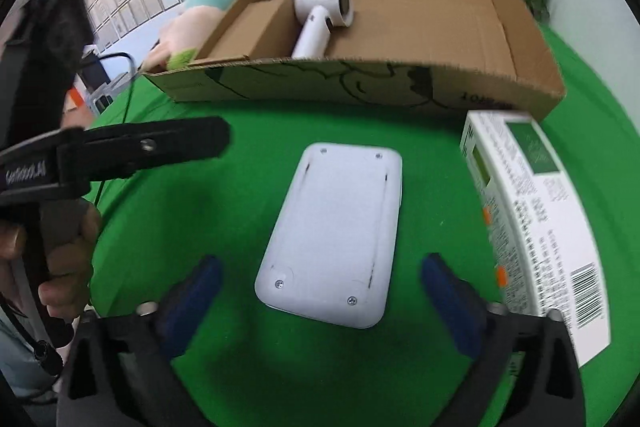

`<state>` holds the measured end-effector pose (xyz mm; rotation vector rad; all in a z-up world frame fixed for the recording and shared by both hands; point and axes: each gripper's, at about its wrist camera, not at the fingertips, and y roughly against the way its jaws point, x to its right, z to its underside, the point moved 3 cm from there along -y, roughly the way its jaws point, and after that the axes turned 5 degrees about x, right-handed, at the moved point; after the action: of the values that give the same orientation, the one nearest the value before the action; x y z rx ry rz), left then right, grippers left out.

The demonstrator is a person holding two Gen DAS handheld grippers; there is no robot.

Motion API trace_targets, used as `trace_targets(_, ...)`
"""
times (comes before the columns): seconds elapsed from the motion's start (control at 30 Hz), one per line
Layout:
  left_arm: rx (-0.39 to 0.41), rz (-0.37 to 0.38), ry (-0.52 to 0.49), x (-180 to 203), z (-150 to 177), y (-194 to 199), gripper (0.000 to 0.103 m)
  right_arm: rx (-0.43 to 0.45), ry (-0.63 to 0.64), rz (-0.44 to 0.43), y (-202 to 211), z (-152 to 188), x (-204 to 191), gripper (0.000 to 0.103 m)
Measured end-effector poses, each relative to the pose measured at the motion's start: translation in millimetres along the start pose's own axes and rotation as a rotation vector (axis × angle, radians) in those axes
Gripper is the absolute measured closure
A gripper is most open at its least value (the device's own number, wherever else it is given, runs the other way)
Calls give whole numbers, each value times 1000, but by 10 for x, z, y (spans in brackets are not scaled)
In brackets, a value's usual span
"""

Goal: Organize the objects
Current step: 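Grasp the white rectangular device with the right gripper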

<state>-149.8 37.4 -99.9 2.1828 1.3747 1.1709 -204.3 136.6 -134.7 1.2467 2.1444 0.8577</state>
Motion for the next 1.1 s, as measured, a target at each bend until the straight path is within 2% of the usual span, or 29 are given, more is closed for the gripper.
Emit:
trace_targets(0.07,-40,57,28,39,43,-99,13,6,25,17,-5,-32,-7,1)
trace_targets(0.17,-84,96,54,74,106,-226,22,1,30,17,-64,-68,-26,1)
trace_targets(0.2,-98,109,68,84,130,-267,27,0,37,19,-22,24,-22,1)
trace_targets(0.27,-97,129,88,96,139,-304,28,0,41,18,-43,36,-46,1)
trace_targets(0.3,-105,144,100,100,140,-328,28,-3,42,13,-19,72,-55,2)
trace_targets(0.4,-133,197,149,95,158,-392,41,-1,59,23,-32,105,-106,8)
trace_targets(0.5,-144,225,167,120,187,-426,43,-12,52,25,-72,106,-113,18)
trace_targets(0.57,-164,245,173,145,218,-468,50,-23,52,35,-79,122,-99,20)
trace_targets(0.67,-159,244,180,146,226,-476,50,-25,39,49,-96,117,-77,25)
trace_targets(0.73,-160,242,193,124,233,-484,57,-27,24,56,-104,115,-49,31)
trace_targets(0.83,-166,229,200,94,250,-492,66,-22,10,49,-96,117,-23,31)
trace_targets(1.0,-158,225,203,84,281,-498,68,-19,-9,39,-83,105,-16,32)
trace_targets(1.03,-163,227,205,79,288,-505,74,-18,-14,35,-79,104,-10,32)
trace_targets(1.1,-176,244,228,49,314,-528,75,-18,-37,8,-68,101,10,32)
